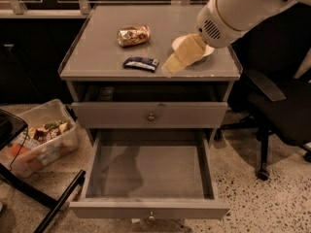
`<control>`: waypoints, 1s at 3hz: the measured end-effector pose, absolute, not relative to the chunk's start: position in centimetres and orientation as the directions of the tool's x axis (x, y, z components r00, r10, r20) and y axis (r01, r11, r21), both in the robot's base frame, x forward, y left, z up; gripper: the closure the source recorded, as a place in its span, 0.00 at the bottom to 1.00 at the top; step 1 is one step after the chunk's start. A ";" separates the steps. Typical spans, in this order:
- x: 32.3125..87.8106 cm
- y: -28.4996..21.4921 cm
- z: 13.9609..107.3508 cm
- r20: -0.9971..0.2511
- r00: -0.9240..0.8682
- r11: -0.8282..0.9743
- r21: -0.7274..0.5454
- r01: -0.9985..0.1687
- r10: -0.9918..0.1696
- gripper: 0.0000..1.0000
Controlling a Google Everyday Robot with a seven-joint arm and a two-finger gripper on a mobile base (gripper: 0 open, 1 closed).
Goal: Place rxbar blueberry into middle drawer
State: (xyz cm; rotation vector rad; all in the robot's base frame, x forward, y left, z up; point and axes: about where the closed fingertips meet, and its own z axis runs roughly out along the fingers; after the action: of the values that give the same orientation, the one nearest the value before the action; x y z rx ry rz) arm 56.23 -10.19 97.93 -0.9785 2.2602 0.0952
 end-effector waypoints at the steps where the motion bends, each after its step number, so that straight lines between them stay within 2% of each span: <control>1: 58.8 -8.1 96.4 -0.628 -0.521 0.745 -0.145 -0.651 -0.578 0.00; 3: 64.7 0.2 92.8 -0.717 -0.512 0.741 -0.010 -0.671 -0.473 0.00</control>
Offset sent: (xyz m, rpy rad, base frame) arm 0.1016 0.1039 -0.0557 0.2538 0.0047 -0.0440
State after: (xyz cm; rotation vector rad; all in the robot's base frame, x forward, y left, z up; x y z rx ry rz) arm 64.75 0.20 92.77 -0.8567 2.2092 0.3481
